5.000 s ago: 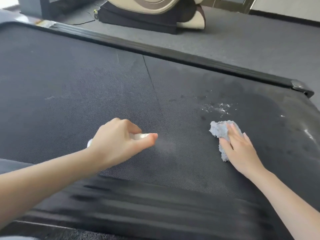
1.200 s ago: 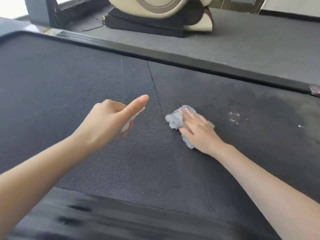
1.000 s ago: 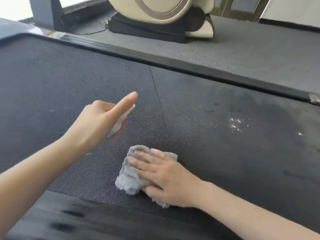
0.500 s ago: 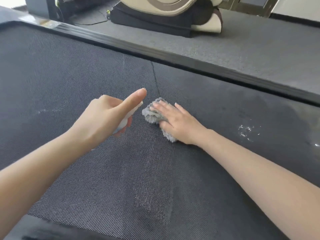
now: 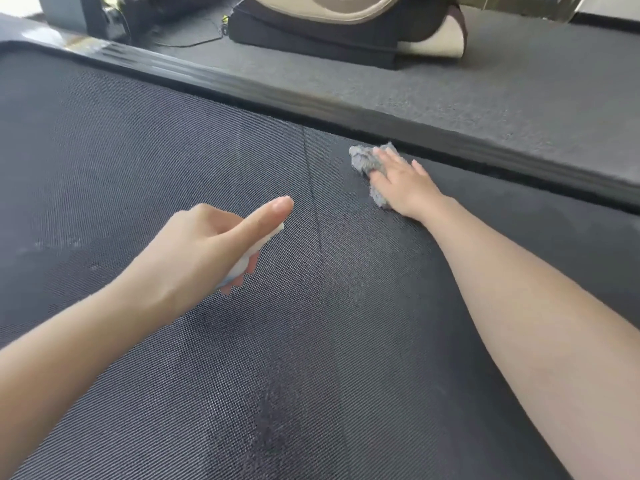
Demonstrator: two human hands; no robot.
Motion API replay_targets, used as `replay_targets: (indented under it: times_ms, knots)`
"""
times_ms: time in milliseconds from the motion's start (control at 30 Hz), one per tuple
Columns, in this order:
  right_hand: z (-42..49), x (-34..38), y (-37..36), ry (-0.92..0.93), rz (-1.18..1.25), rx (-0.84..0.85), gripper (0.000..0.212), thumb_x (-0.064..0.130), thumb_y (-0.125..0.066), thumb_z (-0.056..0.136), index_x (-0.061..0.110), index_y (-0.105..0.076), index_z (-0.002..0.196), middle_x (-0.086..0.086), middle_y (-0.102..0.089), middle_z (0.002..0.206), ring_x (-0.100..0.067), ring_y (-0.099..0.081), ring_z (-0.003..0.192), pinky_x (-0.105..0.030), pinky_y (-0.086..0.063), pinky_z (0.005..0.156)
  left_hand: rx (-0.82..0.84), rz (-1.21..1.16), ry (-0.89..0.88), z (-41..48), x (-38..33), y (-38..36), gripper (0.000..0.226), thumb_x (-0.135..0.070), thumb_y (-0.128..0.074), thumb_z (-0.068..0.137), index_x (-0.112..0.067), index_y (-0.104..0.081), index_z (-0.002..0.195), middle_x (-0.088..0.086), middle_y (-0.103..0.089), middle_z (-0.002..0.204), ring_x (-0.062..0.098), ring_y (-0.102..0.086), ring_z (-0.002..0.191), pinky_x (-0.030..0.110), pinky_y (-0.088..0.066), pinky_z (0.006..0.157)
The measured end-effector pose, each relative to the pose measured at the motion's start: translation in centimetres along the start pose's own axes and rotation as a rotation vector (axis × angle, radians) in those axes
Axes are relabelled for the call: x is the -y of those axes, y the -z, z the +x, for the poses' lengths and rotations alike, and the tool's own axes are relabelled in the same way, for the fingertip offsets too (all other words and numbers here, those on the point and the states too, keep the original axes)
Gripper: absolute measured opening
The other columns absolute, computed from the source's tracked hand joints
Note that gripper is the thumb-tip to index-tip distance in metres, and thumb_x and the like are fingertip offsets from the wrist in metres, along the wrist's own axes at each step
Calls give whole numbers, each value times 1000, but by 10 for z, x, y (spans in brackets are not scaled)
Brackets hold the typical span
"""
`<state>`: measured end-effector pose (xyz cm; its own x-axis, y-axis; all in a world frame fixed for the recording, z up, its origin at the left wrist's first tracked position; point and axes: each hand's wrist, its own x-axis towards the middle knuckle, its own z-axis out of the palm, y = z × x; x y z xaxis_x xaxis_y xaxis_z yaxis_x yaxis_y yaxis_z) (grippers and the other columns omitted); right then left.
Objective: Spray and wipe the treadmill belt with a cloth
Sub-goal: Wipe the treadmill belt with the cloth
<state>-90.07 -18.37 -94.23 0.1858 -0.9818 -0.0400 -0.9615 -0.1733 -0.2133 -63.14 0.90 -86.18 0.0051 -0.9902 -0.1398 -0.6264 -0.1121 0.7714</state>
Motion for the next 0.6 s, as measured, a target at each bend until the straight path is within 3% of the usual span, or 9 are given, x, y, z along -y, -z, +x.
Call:
replay_targets:
  times_ms: [167, 333, 600]
  knots:
    - [13, -21, 3, -53, -6, -32, 56, 41, -21, 101, 19, -10, 151, 1, -6, 159, -7, -2, 145, -37, -2, 117, -1, 13, -7, 5, -8, -7, 95, -89, -41, 66, 6, -48, 60, 6, -53, 49, 10, -52, 44, 28, -44, 63]
    - [8, -17, 3, -78, 40, -60, 57, 38, -26, 100, 15, -13, 151, -2, -6, 159, -9, -1, 146, -33, -5, 116, -32, 14, -33, 5, -18, -12, 96, -90, -41, 66, 4, -52, 58, 20, -60, 56, 10, -54, 46, 31, -45, 64]
    - [-53, 9, 5, -88, 79, -34, 55, 36, -31, 100, 25, -12, 151, 4, -6, 159, -21, -13, 145, -32, -13, 113, 33, 46, -71, -9, -20, -11, 96, -89, -41, 66, 5, -52, 59, 21, -59, 57, 13, -54, 46, 32, -48, 65]
